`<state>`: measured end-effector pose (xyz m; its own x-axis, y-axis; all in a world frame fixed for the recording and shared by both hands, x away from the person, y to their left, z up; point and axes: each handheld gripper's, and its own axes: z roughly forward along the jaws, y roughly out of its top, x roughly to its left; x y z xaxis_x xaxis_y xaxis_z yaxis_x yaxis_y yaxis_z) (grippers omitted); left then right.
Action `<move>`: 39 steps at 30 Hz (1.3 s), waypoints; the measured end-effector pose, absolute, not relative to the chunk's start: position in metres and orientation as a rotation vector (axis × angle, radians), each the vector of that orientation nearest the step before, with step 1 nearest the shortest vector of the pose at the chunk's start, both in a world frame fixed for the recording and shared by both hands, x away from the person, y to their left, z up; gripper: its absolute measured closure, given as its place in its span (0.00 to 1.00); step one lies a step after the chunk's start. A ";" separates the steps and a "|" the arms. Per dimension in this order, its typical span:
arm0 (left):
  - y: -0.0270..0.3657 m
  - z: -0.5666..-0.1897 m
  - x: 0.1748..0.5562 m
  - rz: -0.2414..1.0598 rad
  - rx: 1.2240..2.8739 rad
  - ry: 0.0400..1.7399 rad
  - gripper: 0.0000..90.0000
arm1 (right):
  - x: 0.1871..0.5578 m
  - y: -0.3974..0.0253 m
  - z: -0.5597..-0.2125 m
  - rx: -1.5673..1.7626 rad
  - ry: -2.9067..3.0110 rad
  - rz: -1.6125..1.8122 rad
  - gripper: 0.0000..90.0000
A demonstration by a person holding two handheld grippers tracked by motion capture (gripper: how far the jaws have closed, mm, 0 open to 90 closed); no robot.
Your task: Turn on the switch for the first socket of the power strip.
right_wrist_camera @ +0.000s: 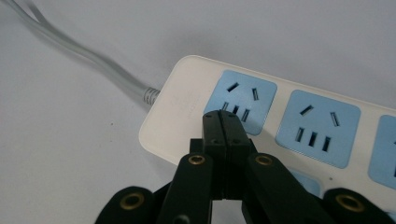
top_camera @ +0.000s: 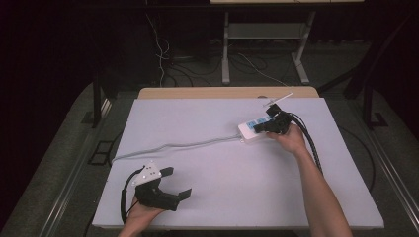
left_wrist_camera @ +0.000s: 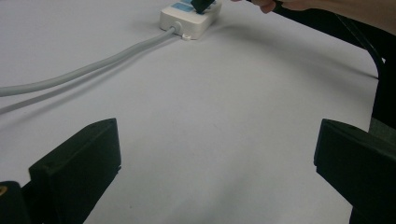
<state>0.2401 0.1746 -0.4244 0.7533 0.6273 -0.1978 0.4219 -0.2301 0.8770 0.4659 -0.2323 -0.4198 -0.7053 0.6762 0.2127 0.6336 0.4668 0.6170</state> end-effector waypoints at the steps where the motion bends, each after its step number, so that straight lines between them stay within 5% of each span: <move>1: 0.175 -0.425 0.240 0.237 1.868 0.807 0.00 | 0.465 -0.231 -0.419 1.168 2.639 1.050 1.00; 18: 0.175 -0.425 0.242 0.232 1.874 0.808 0.00 | 0.466 -0.232 -0.414 1.165 2.673 1.054 1.00; 39: 0.177 -0.424 0.238 0.232 1.839 0.822 0.00 | 0.444 -0.268 -0.368 1.199 2.574 1.125 1.00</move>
<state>0.2384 0.1774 -0.4239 0.7442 0.6326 -0.2146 0.4276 -0.2044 0.8805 0.4439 -0.2682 -0.3676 -0.6885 0.6927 0.2149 0.6282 0.4215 0.6540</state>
